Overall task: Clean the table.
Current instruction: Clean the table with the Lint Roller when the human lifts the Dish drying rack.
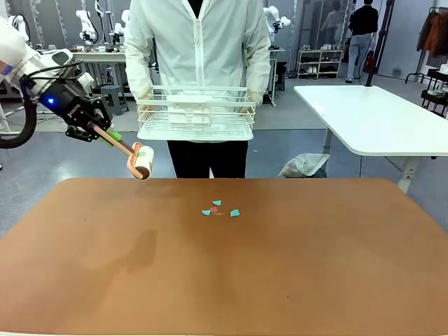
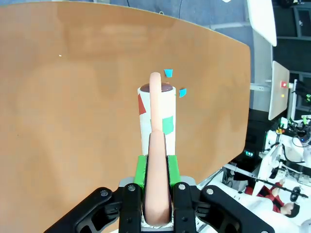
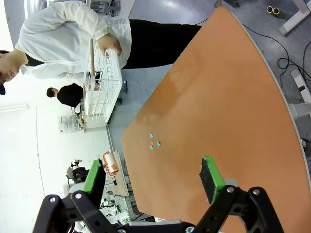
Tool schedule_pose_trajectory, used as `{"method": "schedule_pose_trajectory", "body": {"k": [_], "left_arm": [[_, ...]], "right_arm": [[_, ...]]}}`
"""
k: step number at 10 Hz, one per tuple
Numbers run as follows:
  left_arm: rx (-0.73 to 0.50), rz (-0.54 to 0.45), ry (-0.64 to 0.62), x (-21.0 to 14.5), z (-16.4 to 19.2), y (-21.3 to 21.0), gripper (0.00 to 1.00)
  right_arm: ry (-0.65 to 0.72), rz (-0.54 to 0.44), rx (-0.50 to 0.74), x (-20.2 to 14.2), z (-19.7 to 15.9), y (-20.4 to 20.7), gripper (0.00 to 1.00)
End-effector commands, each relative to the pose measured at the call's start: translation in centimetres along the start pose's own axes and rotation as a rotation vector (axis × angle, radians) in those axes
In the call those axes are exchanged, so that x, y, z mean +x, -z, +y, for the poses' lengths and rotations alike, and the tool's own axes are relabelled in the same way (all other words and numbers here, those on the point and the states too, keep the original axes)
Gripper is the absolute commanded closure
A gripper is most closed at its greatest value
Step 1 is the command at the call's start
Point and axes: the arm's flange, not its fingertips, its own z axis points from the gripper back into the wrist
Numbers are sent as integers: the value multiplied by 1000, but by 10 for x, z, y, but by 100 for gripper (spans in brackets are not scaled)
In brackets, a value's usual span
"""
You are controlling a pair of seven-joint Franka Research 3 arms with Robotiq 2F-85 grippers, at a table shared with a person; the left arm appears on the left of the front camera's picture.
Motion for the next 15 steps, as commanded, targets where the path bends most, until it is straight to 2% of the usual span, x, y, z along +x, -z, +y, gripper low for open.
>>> {"method": "schedule_pose_trajectory", "body": {"k": [1,4,5,7,8,10,12,15], "left_arm": [[12,2,19,-1,-4,-1,79],[4,5,7,0,-2,2,79],[-18,25,52,-2,14,16,79],[-71,27,115,4,17,63,79],[-78,56,117,6,13,81,79],[-93,19,112,16,8,106,79],[-81,34,96,21,6,135,79],[-36,58,103,20,5,151,79]], "right_arm": [[-9,-4,22,0,2,-1,0],[-9,-4,22,0,2,-1,0],[-9,-4,22,0,2,-1,0],[-9,-4,22,0,2,-1,0],[-9,-4,22,0,2,-1,0],[-9,-4,22,0,2,-1,0],[-9,-4,22,0,2,-1,0],[-9,-4,22,0,2,-1,0]]}}
